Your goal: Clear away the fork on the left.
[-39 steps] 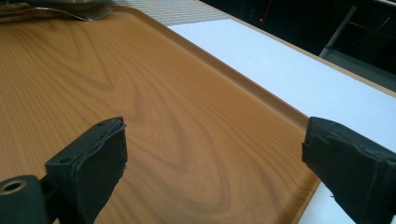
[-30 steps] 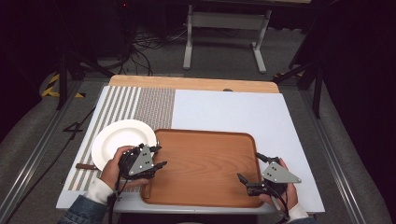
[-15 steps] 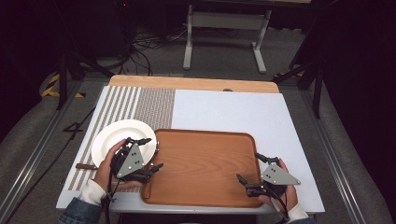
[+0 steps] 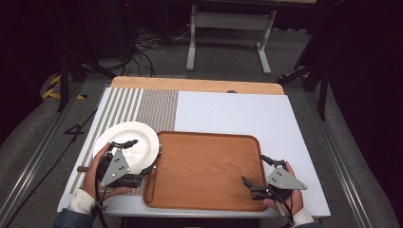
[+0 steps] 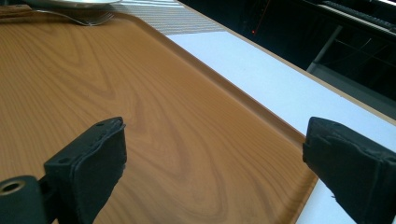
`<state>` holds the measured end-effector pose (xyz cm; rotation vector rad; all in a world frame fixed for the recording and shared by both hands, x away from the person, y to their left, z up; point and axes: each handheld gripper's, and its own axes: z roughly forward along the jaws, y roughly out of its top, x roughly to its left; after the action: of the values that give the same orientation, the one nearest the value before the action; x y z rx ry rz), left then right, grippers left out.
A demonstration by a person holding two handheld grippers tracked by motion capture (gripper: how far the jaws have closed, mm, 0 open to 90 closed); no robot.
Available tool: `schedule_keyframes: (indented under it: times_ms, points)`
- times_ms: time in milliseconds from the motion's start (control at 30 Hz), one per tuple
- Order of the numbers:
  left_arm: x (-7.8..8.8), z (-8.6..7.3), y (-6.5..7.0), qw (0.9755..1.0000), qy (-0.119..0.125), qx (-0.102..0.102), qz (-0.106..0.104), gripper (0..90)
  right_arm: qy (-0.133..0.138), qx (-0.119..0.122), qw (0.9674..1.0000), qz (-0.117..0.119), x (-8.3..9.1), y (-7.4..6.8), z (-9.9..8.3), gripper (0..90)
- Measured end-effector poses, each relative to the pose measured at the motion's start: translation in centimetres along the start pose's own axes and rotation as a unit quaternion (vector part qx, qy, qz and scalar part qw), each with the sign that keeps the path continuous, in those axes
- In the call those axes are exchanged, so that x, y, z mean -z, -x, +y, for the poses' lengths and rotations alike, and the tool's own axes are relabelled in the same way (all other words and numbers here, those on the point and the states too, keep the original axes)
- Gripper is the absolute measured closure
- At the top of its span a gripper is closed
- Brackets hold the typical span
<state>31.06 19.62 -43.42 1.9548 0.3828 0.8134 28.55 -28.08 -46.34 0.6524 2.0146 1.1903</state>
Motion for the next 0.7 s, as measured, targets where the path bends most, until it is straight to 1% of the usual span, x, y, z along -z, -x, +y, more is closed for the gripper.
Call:
schedule_keyframes:
  times_ms: [33, 100, 200, 233, 300, 367, 400, 467, 567, 600, 700]
  points:
    - [0.0, 0.0, 0.0, 1.0000, 0.000, 0.000, 0.000, 12.5, 0.000, 0.000, 1.0000, 0.000, 0.0, 0.0, 0.0, 7.1]
    - [0.3, -0.4, -0.1, 1.0000, 0.000, 0.010, 0.000, 12.2, 0.000, 0.000, 1.0000, -0.002, 0.0, 0.0, 0.0, 7.1]
    - [0.5, -0.7, -0.2, 0.9999, 0.001, 0.014, 0.000, 11.5, 0.000, 0.000, 1.0000, -0.003, 0.0, 0.0, 0.0, 7.1]
    - [0.7, -1.0, -0.2, 0.9998, -0.003, 0.018, 0.001, 11.5, 0.000, -0.001, 1.0000, -0.003, 0.1, 0.0, 0.0, 7.1]
    - [1.0, -1.4, -0.2, 0.9996, -0.002, 0.028, 0.000, 10.7, 0.000, -0.002, 1.0000, -0.006, 0.1, 0.0, -0.1, 6.9]
    - [1.3, -1.8, -0.2, 0.9994, -0.005, 0.034, 0.005, 10.3, 0.000, -0.004, 1.0000, -0.007, 0.2, 0.1, -0.1, 6.9]
    - [1.5, -2.2, -0.3, 0.9992, -0.005, 0.040, 0.003, 9.9, 0.000, -0.004, 1.0000, -0.007, 0.2, 0.1, -0.2, 6.9]
    - [1.7, -2.6, -0.3, 0.9989, -0.007, 0.045, 0.006, 9.8, -0.001, -0.005, 0.9999, -0.009, 0.3, 0.1, -0.2, 6.8]
    - [2.0, -3.5, -0.3, 0.9984, -0.009, 0.056, 0.002, 9.0, 0.000, -0.007, 0.9999, -0.013, 0.5, 0.1, -0.3, 6.7]
    - [2.1, -3.7, -0.2, 0.9983, -0.014, 0.057, 0.003, 8.6, 0.000, -0.007, 0.9999, -0.014, 0.6, 0.1, -0.3, 6.7]
    - [2.4, -4.1, -0.3, 0.9975, -0.013, 0.069, 0.007, 7.6, 0.000, -0.007, 0.9998, -0.016, 0.7, 0.1, -0.4, 6.6]
